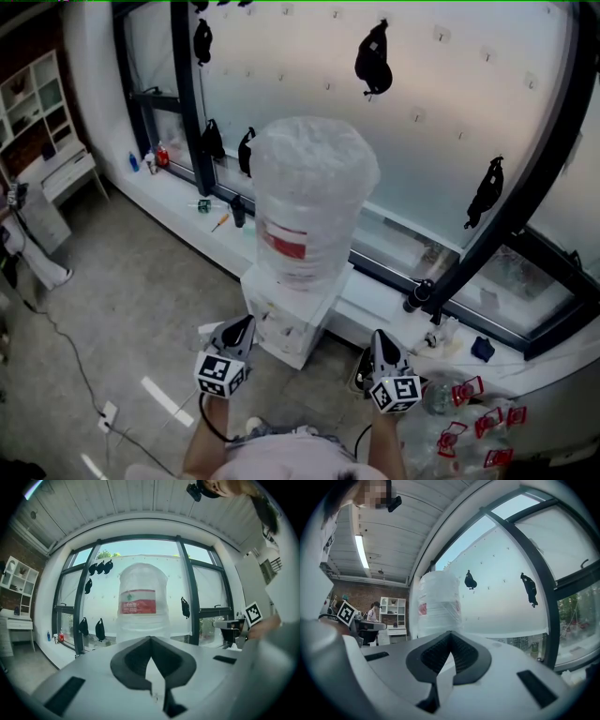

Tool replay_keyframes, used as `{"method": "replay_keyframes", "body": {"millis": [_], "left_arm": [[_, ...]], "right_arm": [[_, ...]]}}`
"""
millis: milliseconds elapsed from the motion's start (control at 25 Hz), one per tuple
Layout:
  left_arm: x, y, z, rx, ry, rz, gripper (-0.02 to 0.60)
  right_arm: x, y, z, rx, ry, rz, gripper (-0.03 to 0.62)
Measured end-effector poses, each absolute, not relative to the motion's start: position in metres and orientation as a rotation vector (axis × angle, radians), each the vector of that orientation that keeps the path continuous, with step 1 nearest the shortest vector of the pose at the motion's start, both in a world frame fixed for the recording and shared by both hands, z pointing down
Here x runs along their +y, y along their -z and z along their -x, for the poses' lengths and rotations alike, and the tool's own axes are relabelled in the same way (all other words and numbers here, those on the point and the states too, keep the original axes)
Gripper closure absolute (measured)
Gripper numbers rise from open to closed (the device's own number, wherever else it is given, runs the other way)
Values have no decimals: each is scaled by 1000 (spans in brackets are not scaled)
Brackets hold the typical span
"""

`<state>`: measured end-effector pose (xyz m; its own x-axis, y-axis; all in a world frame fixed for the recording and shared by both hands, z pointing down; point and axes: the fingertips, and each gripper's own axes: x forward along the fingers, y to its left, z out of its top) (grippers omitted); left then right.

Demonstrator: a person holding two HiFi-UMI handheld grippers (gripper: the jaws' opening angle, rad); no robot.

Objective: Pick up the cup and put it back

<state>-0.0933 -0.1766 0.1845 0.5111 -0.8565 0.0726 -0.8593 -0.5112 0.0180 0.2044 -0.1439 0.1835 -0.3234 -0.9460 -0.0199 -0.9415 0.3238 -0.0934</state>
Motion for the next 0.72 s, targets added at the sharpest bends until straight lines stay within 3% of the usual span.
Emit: {"method": "replay_keyframes", "body": {"millis": [720], "left_arm": [[-177,-186,82,-1499,-67,-2683,557]], "right_arm": [[-134,-183,-207,2503,99,1787,579]]}}
